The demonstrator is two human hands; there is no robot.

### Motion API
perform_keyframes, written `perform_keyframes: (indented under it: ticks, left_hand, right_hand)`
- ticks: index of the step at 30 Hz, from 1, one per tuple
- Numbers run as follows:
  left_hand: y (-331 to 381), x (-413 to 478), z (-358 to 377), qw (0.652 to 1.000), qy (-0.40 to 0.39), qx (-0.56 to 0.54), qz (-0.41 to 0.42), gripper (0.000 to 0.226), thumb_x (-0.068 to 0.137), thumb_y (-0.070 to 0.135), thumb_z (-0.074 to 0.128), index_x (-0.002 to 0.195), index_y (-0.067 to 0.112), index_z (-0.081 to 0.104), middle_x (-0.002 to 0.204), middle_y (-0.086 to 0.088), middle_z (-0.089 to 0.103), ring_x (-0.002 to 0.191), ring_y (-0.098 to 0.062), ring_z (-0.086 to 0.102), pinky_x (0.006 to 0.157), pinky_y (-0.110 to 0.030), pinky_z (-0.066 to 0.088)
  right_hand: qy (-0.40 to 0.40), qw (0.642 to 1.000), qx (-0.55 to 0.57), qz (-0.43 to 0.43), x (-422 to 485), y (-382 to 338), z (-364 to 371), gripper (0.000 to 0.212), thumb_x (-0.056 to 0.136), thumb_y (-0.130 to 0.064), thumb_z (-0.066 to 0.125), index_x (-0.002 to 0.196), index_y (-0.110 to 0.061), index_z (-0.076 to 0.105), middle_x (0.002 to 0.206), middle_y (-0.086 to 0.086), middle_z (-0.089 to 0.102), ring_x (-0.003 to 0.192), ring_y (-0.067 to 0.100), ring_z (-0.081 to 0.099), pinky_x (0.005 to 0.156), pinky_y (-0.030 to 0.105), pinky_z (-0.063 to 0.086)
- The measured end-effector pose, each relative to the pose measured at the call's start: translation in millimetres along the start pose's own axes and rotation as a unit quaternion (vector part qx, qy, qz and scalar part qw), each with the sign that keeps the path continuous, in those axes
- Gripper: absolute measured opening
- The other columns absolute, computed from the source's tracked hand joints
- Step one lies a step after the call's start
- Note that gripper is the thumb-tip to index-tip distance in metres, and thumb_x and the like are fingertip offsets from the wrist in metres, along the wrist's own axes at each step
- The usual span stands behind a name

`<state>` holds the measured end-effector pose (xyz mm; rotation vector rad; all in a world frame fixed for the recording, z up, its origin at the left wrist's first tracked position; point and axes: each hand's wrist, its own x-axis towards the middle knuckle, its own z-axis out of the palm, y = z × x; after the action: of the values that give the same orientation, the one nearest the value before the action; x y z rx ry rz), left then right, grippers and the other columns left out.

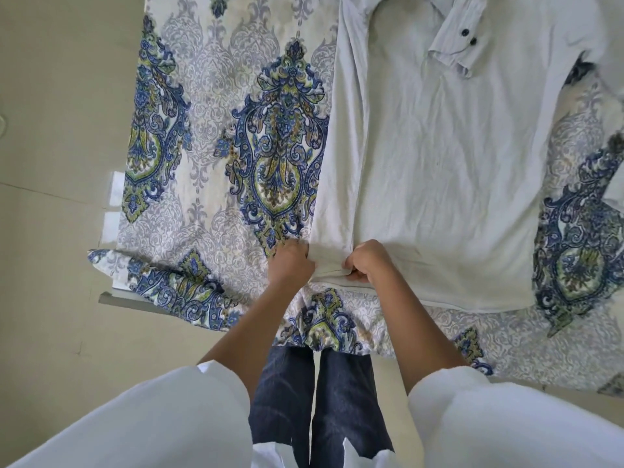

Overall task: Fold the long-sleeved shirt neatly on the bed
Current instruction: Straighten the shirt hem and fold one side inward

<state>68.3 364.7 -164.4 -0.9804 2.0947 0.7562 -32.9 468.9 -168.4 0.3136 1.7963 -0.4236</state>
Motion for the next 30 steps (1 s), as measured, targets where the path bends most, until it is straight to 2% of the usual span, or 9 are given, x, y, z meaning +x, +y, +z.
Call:
perform_keyframes:
  ticks: [4, 8, 11, 14, 17, 21, 25, 28, 30]
  left_hand:
    - [21, -5, -9, 0.996, 0.048, 0.066, -0.029, 0.047, 0.084, 0.024, 0.055, 0.125, 0.007, 0.040, 0.127, -0.010, 0.042, 0.118, -0.027, 0.040, 0.099, -0.039, 0.038]
    - [44, 17, -24, 0.957, 0.229, 0.115, 0.137, 0.046, 0.090, 0.022, 0.045, 0.133, 0.007, 0.040, 0.139, -0.012, 0.041, 0.125, -0.030, 0.040, 0.100, -0.042, 0.037]
    - [43, 53, -19, 0.927, 0.193, 0.183, 0.264, 0.058, 0.095, 0.027, 0.030, 0.147, 0.005, 0.014, 0.155, -0.011, 0.020, 0.144, -0.028, 0.019, 0.116, -0.043, 0.020]
    - [24, 71, -13, 0.916, 0.187, 0.211, 0.285, 0.062, 0.093, 0.038, 0.028, 0.146, 0.006, 0.019, 0.153, -0.009, 0.028, 0.143, -0.021, 0.021, 0.115, -0.044, 0.019]
    - [23, 86, -22, 0.908, 0.200, 0.206, 0.304, 0.062, 0.091, 0.041, 0.030, 0.143, 0.008, 0.030, 0.152, -0.009, 0.031, 0.142, -0.020, 0.019, 0.112, -0.044, 0.016]
    - [60, 124, -63, 0.895, 0.227, 0.215, 0.318, 0.063, 0.088, 0.041, 0.031, 0.141, 0.008, 0.035, 0.144, -0.011, 0.043, 0.137, -0.026, 0.036, 0.111, -0.044, 0.012]
    - [67, 155, -75, 0.900, 0.212, 0.235, 0.301, 0.063, 0.097, 0.047, 0.011, 0.147, 0.010, 0.019, 0.156, -0.006, 0.017, 0.145, -0.021, 0.011, 0.114, -0.043, 0.003]
    - [66, 154, -71, 0.888, 0.253, 0.215, 0.319, 0.060, 0.098, 0.046, 0.017, 0.144, 0.010, 0.031, 0.153, -0.004, 0.030, 0.142, -0.020, 0.026, 0.110, -0.044, 0.018]
    - [73, 160, -84, 0.873, 0.288, 0.187, 0.345, 0.056, 0.091, 0.043, 0.032, 0.133, 0.009, 0.047, 0.138, -0.005, 0.050, 0.128, -0.023, 0.044, 0.100, -0.040, 0.026]
  right_hand:
    - [0.140, 0.976, -0.139, -0.088, -13, -8, -2, 0.013, 0.086, -0.018, 0.057, 0.082, -0.007, 0.056, 0.076, 0.005, 0.059, 0.069, 0.021, 0.057, 0.054, 0.027, 0.042]
    - [0.360, 0.863, -0.086, -0.343, -12, -31, -5, 0.026, 0.086, -0.007, 0.047, 0.109, 0.000, 0.058, 0.111, 0.017, 0.060, 0.110, 0.034, 0.052, 0.086, 0.043, 0.049]
    - [0.330, 0.814, -0.139, -0.457, 12, -57, -8, 0.036, 0.090, -0.012, 0.042, 0.121, -0.005, 0.058, 0.130, 0.014, 0.057, 0.125, 0.029, 0.050, 0.102, 0.042, 0.042]
    - [0.333, 0.795, -0.243, -0.445, 46, -62, -24, 0.047, 0.088, -0.023, 0.032, 0.126, -0.012, 0.057, 0.139, 0.006, 0.052, 0.131, 0.022, 0.046, 0.102, 0.052, 0.039]
    - [0.391, 0.801, -0.214, -0.400, 61, -79, -40, 0.047, 0.086, -0.026, 0.033, 0.121, -0.011, 0.060, 0.137, 0.007, 0.053, 0.129, 0.024, 0.048, 0.102, 0.054, 0.037]
    - [0.359, 0.760, -0.251, -0.481, 65, -135, -49, 0.049, 0.092, -0.030, 0.027, 0.129, -0.013, 0.054, 0.143, 0.005, 0.047, 0.136, 0.022, 0.038, 0.108, 0.050, 0.027]
    - [0.341, 0.760, -0.322, -0.451, 97, -181, -90, 0.051, 0.097, -0.032, 0.023, 0.145, -0.017, 0.031, 0.155, -0.002, 0.024, 0.144, 0.012, 0.017, 0.116, 0.045, 0.005]
    - [0.406, 0.788, -0.192, -0.421, 102, -198, -115, 0.044, 0.098, -0.026, 0.032, 0.139, -0.014, 0.041, 0.150, 0.003, 0.036, 0.142, 0.016, 0.025, 0.115, 0.045, 0.012]
    - [0.442, 0.752, -0.097, -0.480, 91, -212, -121, 0.039, 0.093, -0.022, 0.037, 0.123, -0.010, 0.058, 0.131, 0.007, 0.058, 0.129, 0.022, 0.047, 0.106, 0.043, 0.029]
